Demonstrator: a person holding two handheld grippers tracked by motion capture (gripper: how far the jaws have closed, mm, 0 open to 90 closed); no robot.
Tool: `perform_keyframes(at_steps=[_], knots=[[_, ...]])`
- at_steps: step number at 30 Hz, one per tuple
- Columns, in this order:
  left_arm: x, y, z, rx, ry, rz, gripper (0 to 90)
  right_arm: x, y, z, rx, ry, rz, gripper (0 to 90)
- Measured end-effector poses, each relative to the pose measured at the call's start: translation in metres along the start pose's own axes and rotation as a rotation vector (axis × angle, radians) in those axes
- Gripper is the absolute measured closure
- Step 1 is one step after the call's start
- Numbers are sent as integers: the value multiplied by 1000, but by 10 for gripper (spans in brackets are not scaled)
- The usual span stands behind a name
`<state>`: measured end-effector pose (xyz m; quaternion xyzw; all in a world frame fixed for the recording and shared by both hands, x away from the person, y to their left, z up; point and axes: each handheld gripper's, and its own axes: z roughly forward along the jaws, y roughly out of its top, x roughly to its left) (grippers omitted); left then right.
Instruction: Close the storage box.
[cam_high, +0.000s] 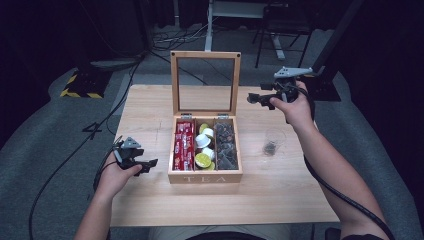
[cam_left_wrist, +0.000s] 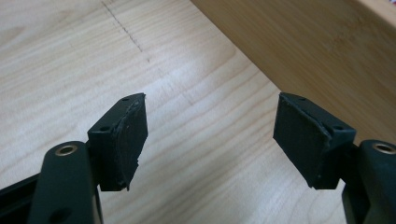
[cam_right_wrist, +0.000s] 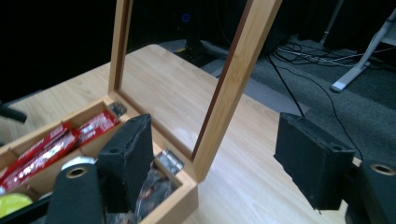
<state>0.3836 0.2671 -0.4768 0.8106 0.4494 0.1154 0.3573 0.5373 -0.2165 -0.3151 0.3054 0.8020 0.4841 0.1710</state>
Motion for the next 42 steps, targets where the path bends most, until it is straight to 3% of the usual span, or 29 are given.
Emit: perform_keyframes(at_steps=[9,23,26,32,37,42], knots=[[-4,-17,-7,6,10,-16,268,-18,19,35,17,34,17,403],[-8,-31,-9,21,12,-38,268,-36,26,79,28,41,42,471],[-7,-33,-10,21,17,-43,268,-35,27,84,21,53,51,500],[-7,-33,-8,23,17,-44,269,-32,34,89,23,33,37,560],[-6,-31,-8,21,12,-43,269,-30,38,85,44,5,34,653],[-5,-26,-6,19,6,-31,269,-25,39,77,40,6,8,661]])
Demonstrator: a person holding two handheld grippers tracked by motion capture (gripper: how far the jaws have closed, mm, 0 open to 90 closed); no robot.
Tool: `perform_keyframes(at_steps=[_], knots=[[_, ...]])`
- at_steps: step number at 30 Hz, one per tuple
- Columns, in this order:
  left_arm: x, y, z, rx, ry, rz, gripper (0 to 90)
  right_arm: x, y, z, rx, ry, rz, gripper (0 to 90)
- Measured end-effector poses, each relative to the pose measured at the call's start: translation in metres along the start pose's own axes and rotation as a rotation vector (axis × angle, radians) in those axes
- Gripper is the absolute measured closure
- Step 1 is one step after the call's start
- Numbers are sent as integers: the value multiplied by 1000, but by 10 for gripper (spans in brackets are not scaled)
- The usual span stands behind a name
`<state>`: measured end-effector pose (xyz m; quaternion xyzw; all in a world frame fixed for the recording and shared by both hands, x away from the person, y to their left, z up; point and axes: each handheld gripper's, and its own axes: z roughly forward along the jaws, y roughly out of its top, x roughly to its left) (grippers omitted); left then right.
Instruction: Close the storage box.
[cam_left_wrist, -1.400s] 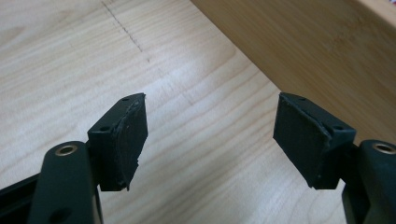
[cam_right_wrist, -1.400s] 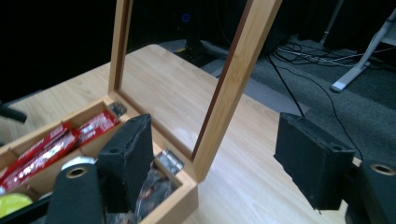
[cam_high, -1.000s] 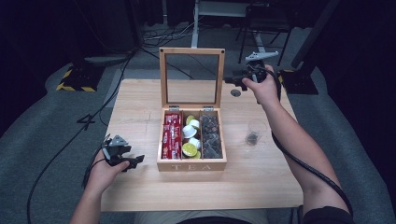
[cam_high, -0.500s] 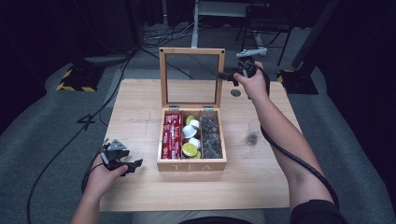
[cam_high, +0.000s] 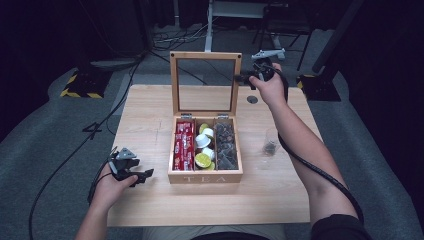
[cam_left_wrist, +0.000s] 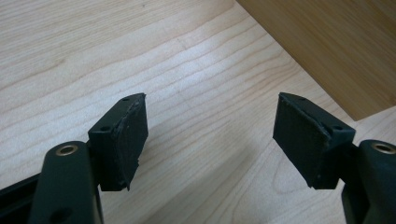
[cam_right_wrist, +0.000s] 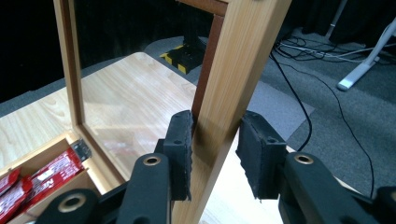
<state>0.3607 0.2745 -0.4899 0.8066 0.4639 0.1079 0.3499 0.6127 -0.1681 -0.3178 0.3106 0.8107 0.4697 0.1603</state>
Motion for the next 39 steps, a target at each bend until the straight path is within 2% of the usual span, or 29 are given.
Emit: perform_keyframes(at_steps=[13,20,24,30,33,39], knots=[[-4,9,7,6,-16,24,268,24,-7,-39,-42,66,-71,713],[-5,11,6,6,-19,28,266,35,-8,-54,-48,80,-112,720],[-4,10,6,12,-19,19,266,40,-12,-62,-67,94,-116,717],[-3,10,8,11,-18,15,266,48,-16,-76,-86,124,-88,721],[-3,10,9,14,-19,20,266,53,-18,-81,-75,133,-78,712],[-4,10,8,13,-20,15,266,67,-24,-90,-46,124,-101,704]])
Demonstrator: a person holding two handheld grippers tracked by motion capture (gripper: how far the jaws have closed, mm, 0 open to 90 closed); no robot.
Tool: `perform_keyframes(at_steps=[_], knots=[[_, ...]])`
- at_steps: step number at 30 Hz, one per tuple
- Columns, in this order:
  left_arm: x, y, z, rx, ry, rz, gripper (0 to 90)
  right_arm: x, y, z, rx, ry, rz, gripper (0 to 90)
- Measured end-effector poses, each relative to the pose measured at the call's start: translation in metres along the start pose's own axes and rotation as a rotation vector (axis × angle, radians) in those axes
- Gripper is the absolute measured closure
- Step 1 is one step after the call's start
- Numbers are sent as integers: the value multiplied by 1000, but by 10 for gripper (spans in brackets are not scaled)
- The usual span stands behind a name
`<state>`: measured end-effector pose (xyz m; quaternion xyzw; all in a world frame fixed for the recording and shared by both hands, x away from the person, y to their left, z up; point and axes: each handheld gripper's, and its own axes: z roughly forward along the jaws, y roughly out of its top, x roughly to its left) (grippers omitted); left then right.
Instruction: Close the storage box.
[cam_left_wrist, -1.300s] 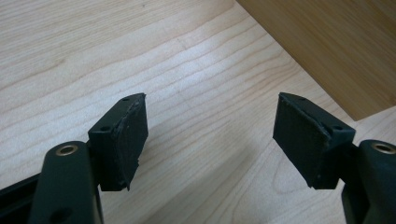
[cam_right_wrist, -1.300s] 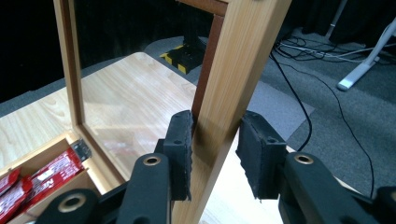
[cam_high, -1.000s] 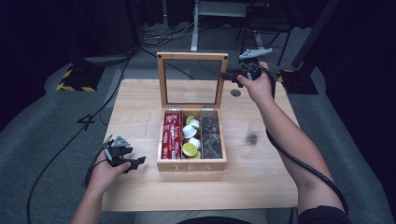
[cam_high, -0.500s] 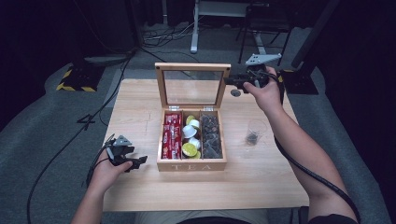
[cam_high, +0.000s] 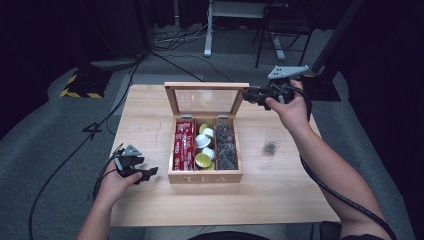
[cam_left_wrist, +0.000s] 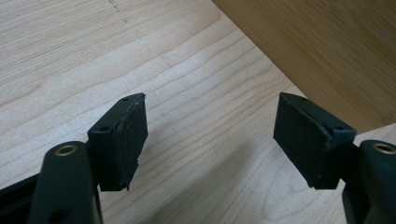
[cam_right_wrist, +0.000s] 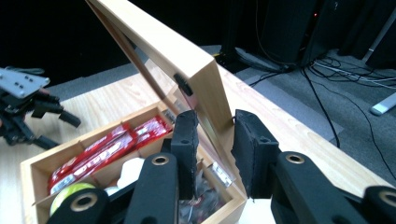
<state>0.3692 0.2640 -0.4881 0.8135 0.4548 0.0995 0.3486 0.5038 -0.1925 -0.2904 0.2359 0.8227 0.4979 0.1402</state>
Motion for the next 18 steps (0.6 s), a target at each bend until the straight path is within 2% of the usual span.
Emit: perform_keyframes(at_steps=[3,10,18], knots=[[1,0,0,2,4,-5,266,8,-5,-4,10,6,4,698],[-1,2,3,10,-3,6,266,23,-24,-11,17,53,42,673],[-2,4,4,7,1,5,265,46,-45,-13,63,43,8,644]])
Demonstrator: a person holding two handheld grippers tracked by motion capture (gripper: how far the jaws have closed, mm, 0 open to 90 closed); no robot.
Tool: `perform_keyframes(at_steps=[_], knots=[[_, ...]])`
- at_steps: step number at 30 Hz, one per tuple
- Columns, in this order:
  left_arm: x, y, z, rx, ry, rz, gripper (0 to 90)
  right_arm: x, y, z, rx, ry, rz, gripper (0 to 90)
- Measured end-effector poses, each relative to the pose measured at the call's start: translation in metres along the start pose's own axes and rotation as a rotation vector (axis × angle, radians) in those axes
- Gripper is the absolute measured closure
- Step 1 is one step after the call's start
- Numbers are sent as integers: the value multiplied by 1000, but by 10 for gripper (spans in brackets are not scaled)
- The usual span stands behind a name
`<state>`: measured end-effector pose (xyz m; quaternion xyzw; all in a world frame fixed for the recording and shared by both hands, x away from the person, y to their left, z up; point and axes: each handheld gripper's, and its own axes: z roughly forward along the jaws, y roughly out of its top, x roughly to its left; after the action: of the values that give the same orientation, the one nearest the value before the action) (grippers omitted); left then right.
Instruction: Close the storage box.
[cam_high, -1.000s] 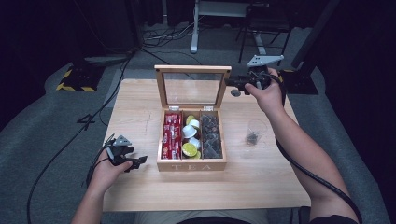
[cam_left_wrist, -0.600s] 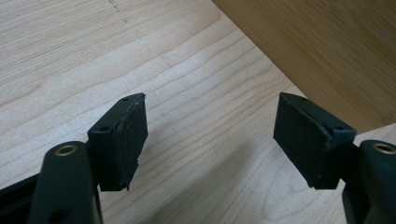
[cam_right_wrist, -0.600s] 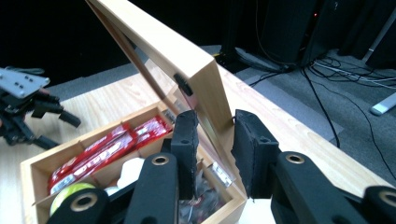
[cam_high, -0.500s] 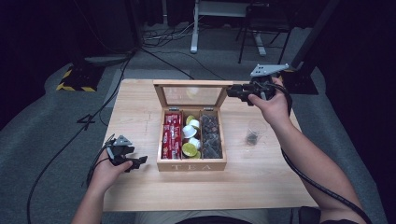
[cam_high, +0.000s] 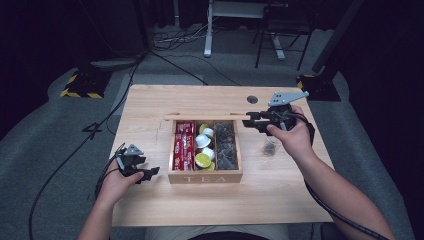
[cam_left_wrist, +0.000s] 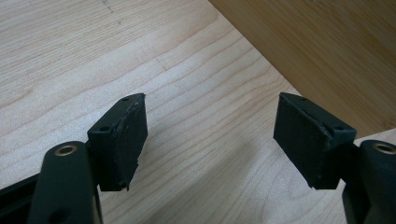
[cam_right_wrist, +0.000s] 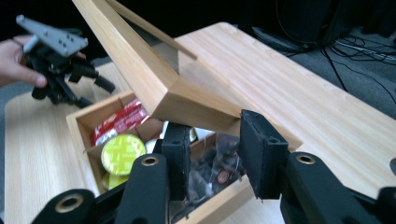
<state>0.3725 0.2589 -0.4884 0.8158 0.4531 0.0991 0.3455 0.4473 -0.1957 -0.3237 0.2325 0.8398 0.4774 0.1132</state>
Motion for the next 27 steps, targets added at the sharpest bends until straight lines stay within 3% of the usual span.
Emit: perform_keyframes(at_steps=[17,27], knots=[[-1,1,2,8,-5,9,265,26,-33,4,14,-32,-40,590],[-2,1,2,5,-5,4,266,35,-60,10,38,6,-13,591]])
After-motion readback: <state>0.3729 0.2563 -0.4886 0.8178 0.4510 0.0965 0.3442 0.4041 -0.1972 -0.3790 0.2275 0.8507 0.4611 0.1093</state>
